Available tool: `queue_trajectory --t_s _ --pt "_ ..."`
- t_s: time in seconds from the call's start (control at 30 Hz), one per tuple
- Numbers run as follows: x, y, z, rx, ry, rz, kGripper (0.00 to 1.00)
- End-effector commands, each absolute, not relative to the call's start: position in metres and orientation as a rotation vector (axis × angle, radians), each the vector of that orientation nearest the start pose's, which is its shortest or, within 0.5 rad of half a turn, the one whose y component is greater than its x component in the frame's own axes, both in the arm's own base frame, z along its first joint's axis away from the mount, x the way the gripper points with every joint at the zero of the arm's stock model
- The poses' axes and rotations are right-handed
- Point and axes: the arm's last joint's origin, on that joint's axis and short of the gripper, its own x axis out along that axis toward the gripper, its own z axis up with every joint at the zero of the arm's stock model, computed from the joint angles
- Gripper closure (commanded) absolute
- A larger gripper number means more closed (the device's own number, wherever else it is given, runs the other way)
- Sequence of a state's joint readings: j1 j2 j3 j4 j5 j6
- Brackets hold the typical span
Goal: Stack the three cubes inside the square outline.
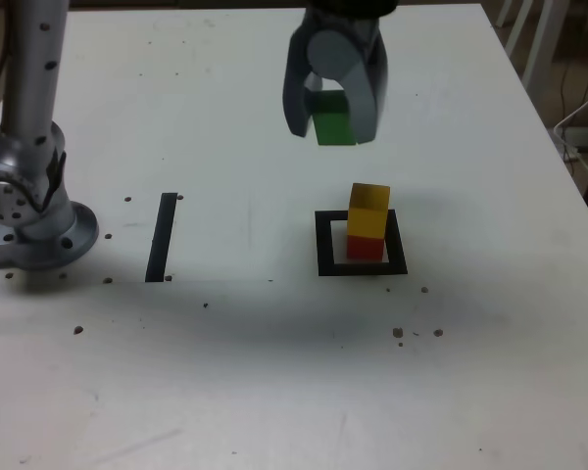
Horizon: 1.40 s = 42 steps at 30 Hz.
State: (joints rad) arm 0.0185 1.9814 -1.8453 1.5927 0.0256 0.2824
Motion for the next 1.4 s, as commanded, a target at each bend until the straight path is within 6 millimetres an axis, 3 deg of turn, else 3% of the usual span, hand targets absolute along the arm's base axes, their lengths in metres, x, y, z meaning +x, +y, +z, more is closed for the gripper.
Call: queue_trajectory --t_s 0.0,0.63,1.37 --pt "0.345 0.003 0.332 0.209 1.75 -0.22 0.72" --pt "0.366 -0.026 0.316 0.215 1.765 -0.254 0.72" --pt "0.379 -0.027 0.298 0.207 1.8 -0.26 0.72"
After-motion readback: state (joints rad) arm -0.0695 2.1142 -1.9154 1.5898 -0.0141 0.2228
